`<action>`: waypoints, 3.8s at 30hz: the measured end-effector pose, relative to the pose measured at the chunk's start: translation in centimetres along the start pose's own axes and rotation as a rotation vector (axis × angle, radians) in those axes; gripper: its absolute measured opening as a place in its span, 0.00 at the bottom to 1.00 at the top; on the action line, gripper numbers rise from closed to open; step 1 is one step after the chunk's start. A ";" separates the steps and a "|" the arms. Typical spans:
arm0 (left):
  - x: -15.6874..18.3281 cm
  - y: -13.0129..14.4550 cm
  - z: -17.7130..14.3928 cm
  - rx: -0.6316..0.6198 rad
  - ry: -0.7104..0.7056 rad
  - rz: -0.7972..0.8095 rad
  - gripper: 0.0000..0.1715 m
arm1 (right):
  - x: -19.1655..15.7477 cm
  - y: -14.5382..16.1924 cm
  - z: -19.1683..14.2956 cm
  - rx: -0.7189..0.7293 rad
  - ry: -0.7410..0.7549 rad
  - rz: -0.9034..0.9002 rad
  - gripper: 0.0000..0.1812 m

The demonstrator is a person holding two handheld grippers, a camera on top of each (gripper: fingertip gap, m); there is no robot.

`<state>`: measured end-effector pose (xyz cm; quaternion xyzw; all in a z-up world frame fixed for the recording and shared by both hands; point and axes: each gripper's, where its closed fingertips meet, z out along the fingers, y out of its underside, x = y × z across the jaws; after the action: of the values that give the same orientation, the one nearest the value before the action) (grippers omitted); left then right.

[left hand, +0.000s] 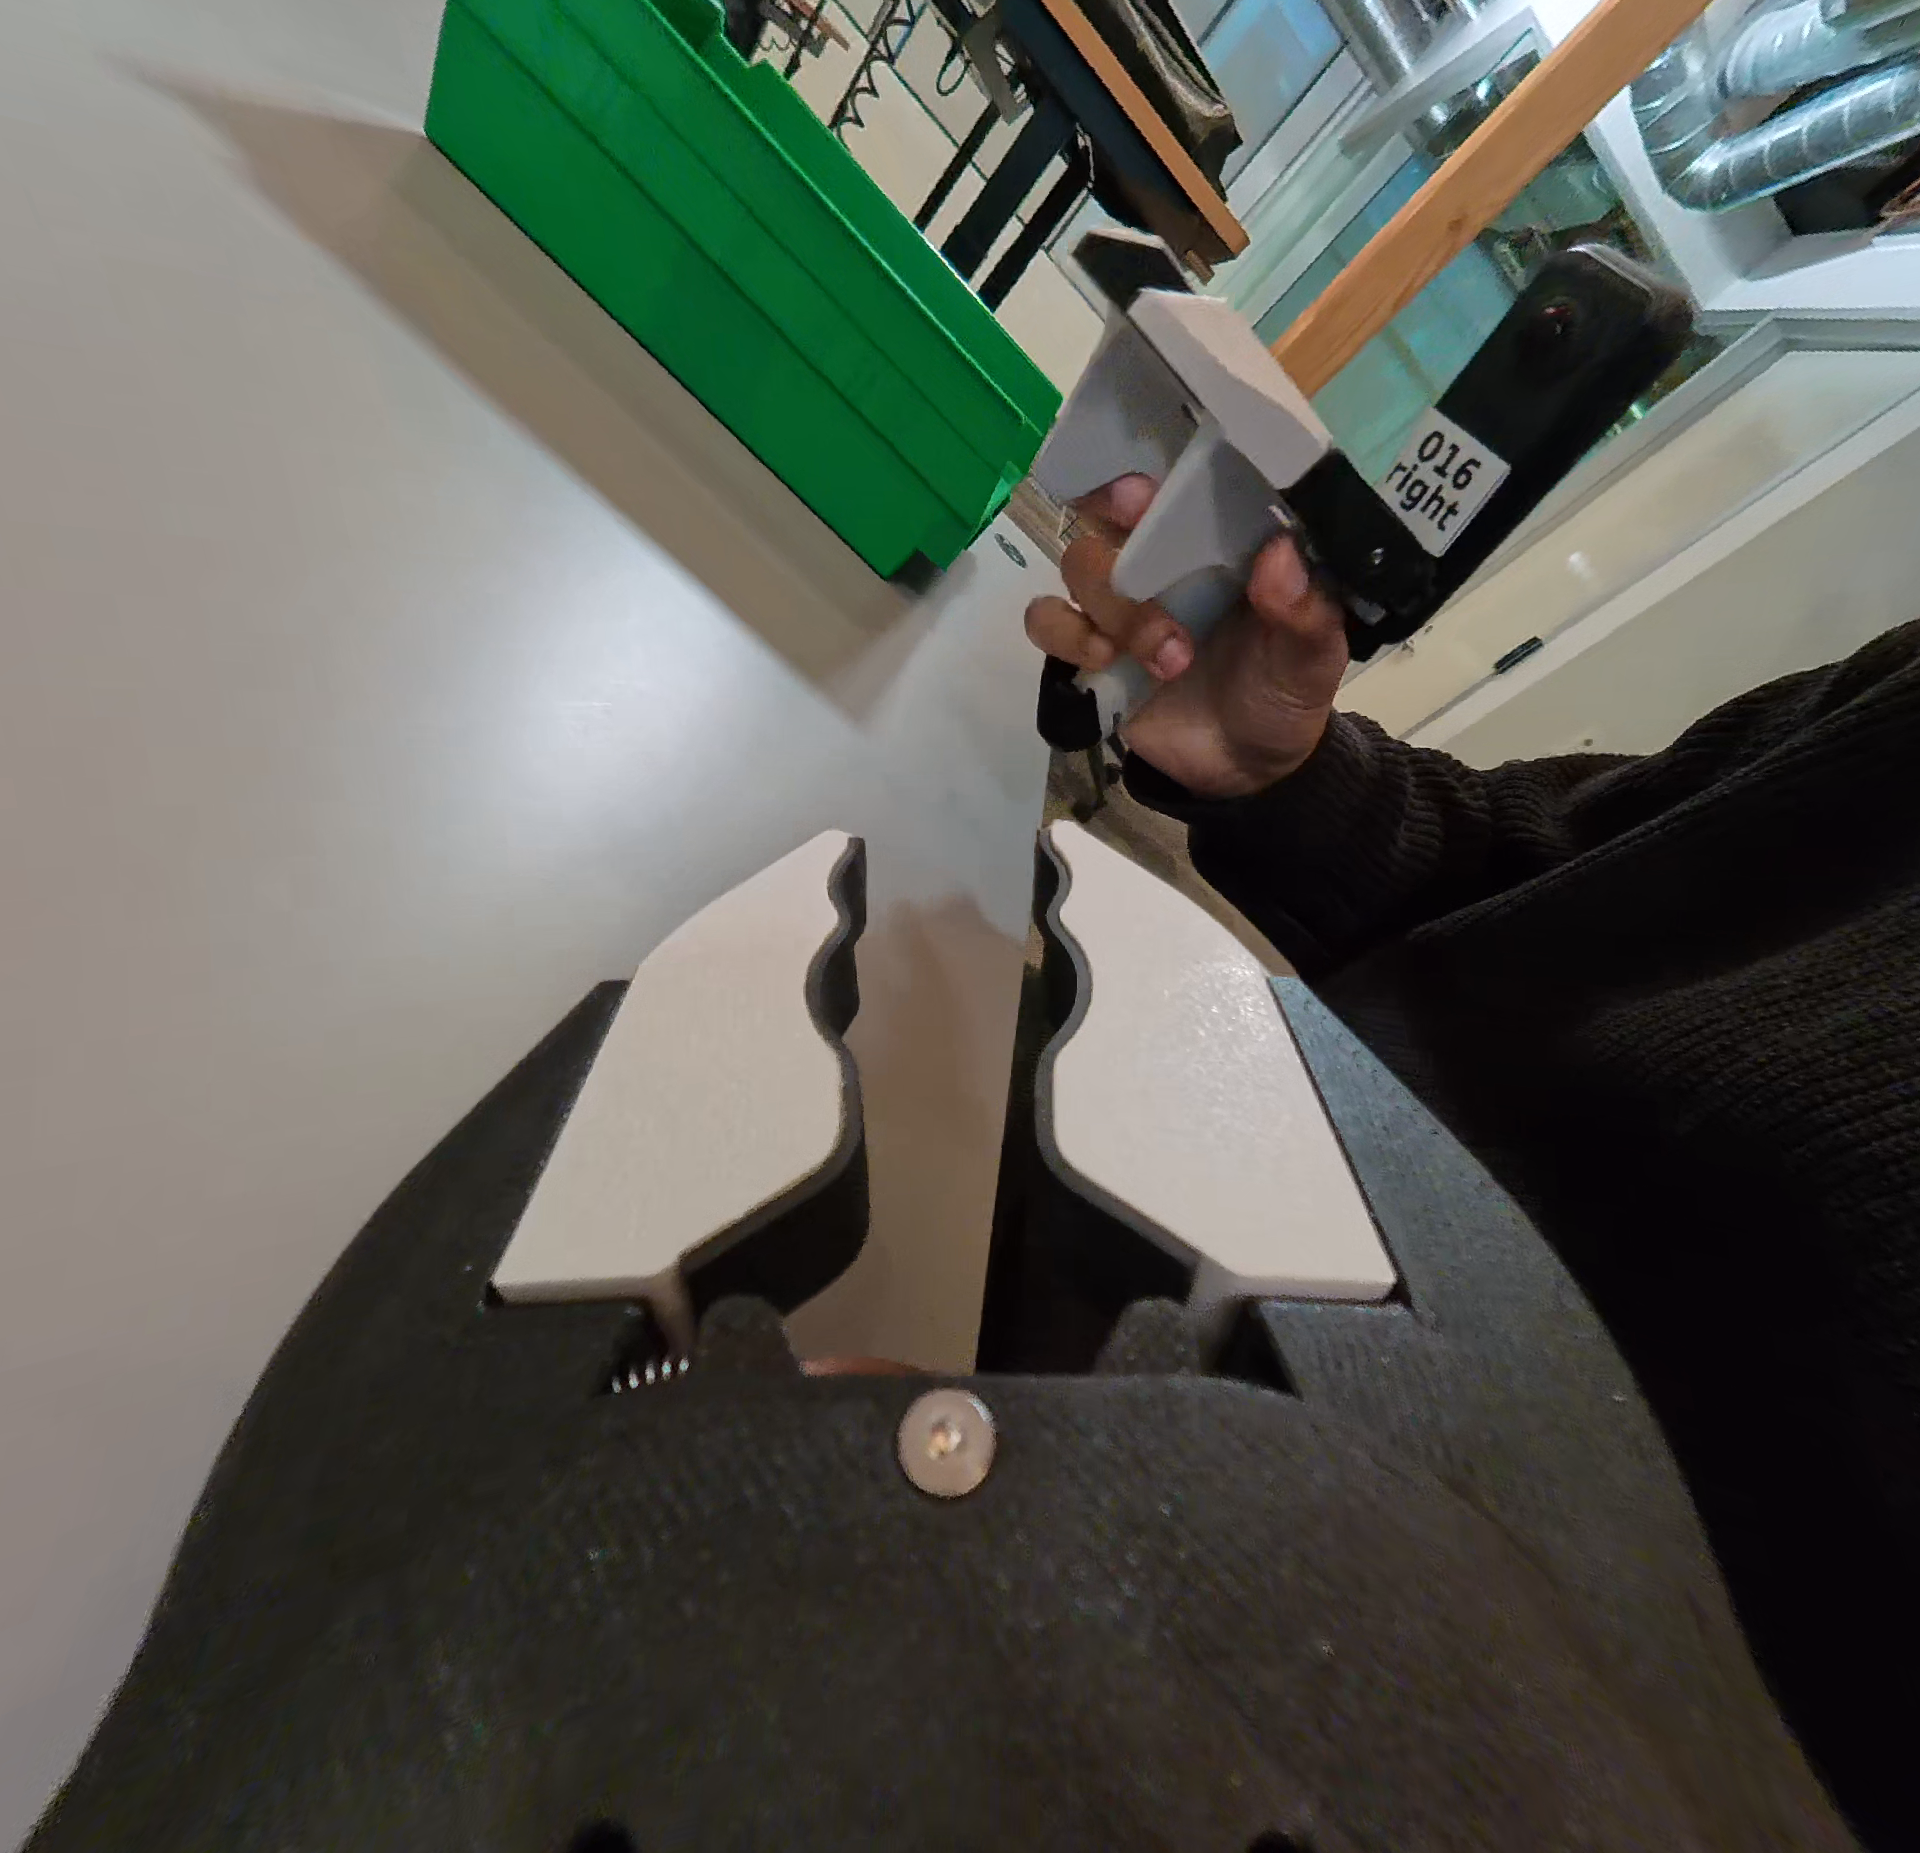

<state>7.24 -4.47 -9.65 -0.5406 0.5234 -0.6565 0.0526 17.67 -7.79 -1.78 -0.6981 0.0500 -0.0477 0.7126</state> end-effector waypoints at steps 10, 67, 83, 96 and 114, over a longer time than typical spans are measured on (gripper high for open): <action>0.5 0.2 0.2 -0.005 0.030 0.002 0.18 | -2.8 -0.7 -0.2 0.050 -0.131 0.077 0.19; 12.7 -2.1 -1.1 0.194 0.536 0.013 0.20 | -11.7 5.3 1.7 -0.262 -0.445 0.178 0.48; 12.9 -2.3 -1.3 0.208 0.533 0.025 0.16 | -14.0 4.5 0.9 -0.223 -0.574 0.180 0.25; 13.1 -2.0 -1.3 0.191 0.550 0.029 0.18 | -15.2 4.3 0.1 -0.214 -0.686 0.239 0.10; 14.7 -2.6 -2.4 0.246 0.616 0.061 0.16 | -10.2 3.0 2.4 -0.138 -0.375 0.286 0.64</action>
<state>0.65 -11.15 2.23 -0.2905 0.4476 -0.8454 -0.0236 7.87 -3.92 -4.66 -0.7274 0.0183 0.1878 0.6597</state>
